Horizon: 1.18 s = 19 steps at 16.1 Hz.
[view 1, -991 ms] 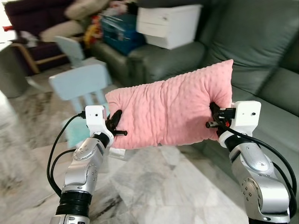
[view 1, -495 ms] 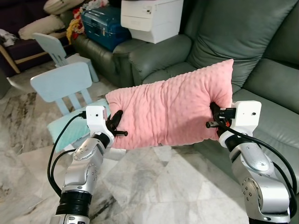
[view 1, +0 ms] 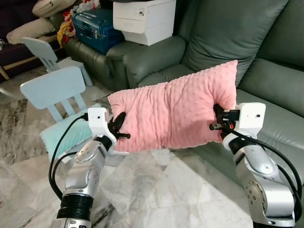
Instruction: Move the pillow to the sofa
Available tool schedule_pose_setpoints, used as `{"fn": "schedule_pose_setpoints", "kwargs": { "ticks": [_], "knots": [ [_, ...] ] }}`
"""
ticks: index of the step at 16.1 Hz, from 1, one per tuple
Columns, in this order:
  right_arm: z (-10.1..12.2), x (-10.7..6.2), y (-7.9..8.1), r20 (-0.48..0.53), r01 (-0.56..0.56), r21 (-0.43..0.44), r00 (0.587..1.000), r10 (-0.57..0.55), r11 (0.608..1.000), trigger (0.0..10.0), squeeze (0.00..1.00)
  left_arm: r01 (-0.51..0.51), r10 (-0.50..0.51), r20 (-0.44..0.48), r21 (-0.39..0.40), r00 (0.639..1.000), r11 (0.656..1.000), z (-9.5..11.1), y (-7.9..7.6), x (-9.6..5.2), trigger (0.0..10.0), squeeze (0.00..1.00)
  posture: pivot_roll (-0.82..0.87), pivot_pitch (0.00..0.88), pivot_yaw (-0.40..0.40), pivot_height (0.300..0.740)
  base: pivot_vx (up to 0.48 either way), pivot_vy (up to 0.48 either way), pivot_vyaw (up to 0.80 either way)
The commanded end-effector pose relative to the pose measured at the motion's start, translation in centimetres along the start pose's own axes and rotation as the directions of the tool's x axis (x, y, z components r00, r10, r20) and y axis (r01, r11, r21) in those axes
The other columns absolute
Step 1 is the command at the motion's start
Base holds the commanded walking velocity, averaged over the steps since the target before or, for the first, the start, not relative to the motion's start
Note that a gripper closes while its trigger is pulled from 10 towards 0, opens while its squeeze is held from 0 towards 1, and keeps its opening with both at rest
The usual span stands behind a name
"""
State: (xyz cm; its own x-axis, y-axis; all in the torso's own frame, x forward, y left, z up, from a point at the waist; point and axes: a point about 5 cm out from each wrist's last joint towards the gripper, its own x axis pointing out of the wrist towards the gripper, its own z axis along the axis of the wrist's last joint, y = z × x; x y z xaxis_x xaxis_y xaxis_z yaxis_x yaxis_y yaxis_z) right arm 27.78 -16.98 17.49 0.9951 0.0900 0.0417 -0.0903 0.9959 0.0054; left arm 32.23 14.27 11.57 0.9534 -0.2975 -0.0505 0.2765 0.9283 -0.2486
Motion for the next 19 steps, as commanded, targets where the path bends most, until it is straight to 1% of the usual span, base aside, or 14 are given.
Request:
{"fn": "schedule_pose_setpoints", "kwargs": {
  "ticks": [1, 4, 5, 9, 19],
  "knots": [
    [0.63, -0.01, 0.35, 0.028, -0.014, 0.008, 1.000, 0.014, 1.000, 10.0, 0.00, 0.014, -0.014, 0.013, 0.006, 1.000, 1.000, 0.57, 0.01, -0.02, 10.0, 0.00, -0.26, 0.000, 0.066, 0.740, 0.000, 0.000, -0.66],
    [0.62, -0.02, 0.37, 0.029, -0.015, 0.009, 0.999, 0.014, 1.000, 10.0, 0.00, 0.020, -0.020, 0.012, 0.005, 1.000, 1.000, 0.52, -0.10, -0.06, 10.0, 0.00, -0.26, 0.000, 0.065, 0.740, 0.000, 0.000, -0.52],
    [0.61, -0.03, 0.36, 0.028, -0.015, 0.010, 1.000, 0.015, 1.000, 10.0, 0.00, 0.025, -0.025, 0.010, 0.004, 1.000, 1.000, 0.45, -0.20, -0.11, 10.0, 0.00, -0.26, 0.000, 0.066, 0.740, 0.244, 0.000, 0.00],
    [0.58, -0.06, 0.38, 0.026, -0.015, 0.012, 1.000, 0.015, 1.000, 10.0, 0.00, 0.034, -0.034, 0.006, 0.003, 0.999, 0.999, 0.40, -0.27, -0.13, 10.0, 0.00, -0.26, 0.000, 0.068, 0.740, 0.271, 0.000, -0.52],
    [0.57, -0.06, 0.45, 0.024, -0.018, 0.012, 1.000, 0.018, 1.000, 10.0, 0.00, 0.046, -0.046, 0.002, -0.003, 0.999, 0.999, 0.31, -0.50, -0.17, 10.0, 0.00, -0.26, 0.000, 0.067, 0.740, 0.316, 0.000, -0.68]
  ]
}}
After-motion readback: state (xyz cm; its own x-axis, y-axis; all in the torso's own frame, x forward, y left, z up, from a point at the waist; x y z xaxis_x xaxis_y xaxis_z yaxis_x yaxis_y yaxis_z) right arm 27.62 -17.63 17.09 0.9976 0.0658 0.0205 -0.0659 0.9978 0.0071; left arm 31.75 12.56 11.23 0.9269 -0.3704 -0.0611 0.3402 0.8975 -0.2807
